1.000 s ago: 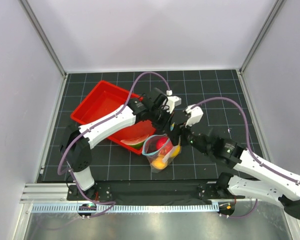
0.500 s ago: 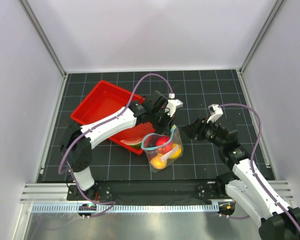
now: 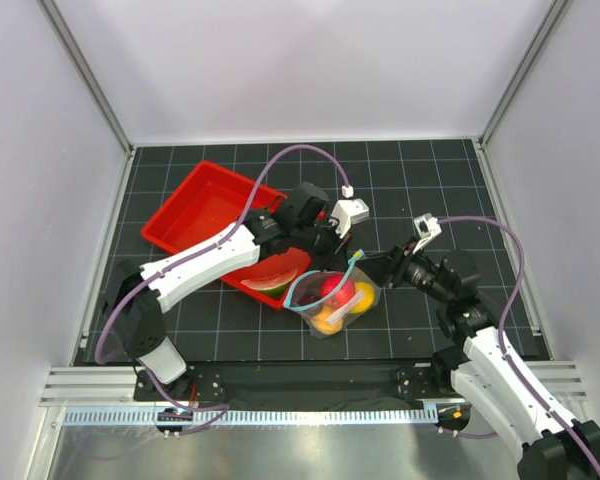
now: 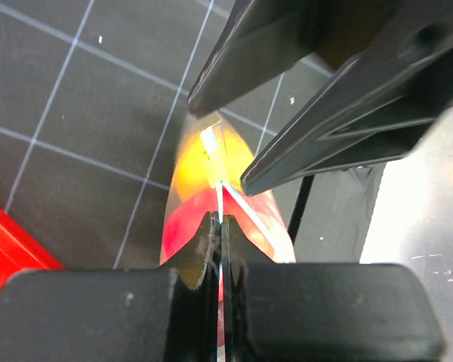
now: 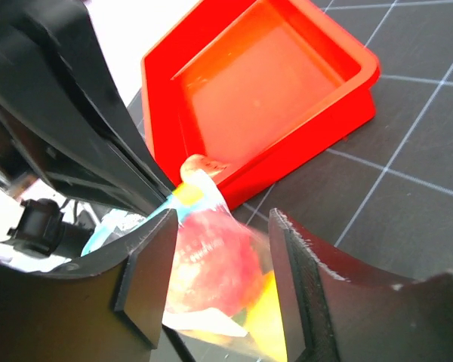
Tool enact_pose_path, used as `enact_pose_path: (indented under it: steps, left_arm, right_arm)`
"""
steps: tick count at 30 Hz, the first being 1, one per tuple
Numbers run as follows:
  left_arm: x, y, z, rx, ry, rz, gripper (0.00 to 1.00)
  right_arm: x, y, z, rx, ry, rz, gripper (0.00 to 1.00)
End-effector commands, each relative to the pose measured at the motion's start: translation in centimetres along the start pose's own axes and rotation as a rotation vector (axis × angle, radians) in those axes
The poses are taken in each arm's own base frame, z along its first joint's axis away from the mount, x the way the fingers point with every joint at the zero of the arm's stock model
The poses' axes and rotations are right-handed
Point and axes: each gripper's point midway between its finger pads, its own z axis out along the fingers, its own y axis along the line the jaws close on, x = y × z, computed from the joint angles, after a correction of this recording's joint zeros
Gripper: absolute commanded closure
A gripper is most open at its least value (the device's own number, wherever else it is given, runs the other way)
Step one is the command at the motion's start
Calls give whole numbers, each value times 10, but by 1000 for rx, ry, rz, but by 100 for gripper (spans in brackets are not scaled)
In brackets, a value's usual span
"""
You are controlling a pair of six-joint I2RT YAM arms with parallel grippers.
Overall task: Place the food in the zip-top bag and seal the zipper
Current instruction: Zip the zipper food storage bag at the center of the board.
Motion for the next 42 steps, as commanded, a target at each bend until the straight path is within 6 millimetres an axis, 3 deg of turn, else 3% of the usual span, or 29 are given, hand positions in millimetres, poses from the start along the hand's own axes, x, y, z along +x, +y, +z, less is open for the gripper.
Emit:
enact_pose_path:
  steps: [1,8,19,21,25,28,32,33,36,37,42]
  left_arm:
    - [-25,-17,-15,59,-104,87,100]
    - [-24,-33,-22,131,-130,121,100]
    - [-19,-61,-33,269,-120,181,100]
    - [-20,-66,-36,290,-107,176,100]
    - [-19,-54,-28,234,-74,155,100]
    - [-17,-48,-23,213,-54,142,100]
    - [-17,-38,-19,164,-40,133,100]
    - [-17,-36,-18,151,-36,128,98]
    - [-16,-26,-16,100,-28,119,75]
    - [-16,-25,-16,90,-28,119,63]
    - [-27,-11,-20,0,-82,122,50]
  right_arm:
    - [-7,17,-4,-96,-59,-17,40]
    - [-4,30,-14,-172,-106,-44,38]
    - [-13,29,-14,-148,-133,-91,39]
    - [-12,31,-15,-162,-131,-96,48]
    - [-9,38,-15,-211,-117,-92,65]
    - [-7,38,-15,-211,-114,-79,94]
    - [-8,39,-17,-208,-119,-73,99]
    - [-6,35,-16,-189,-110,-64,99]
    - [-7,24,-16,-118,-113,-53,99]
    - [-7,22,-16,-105,-114,-52,99]
    - [-3,15,-19,-71,-128,-45,99]
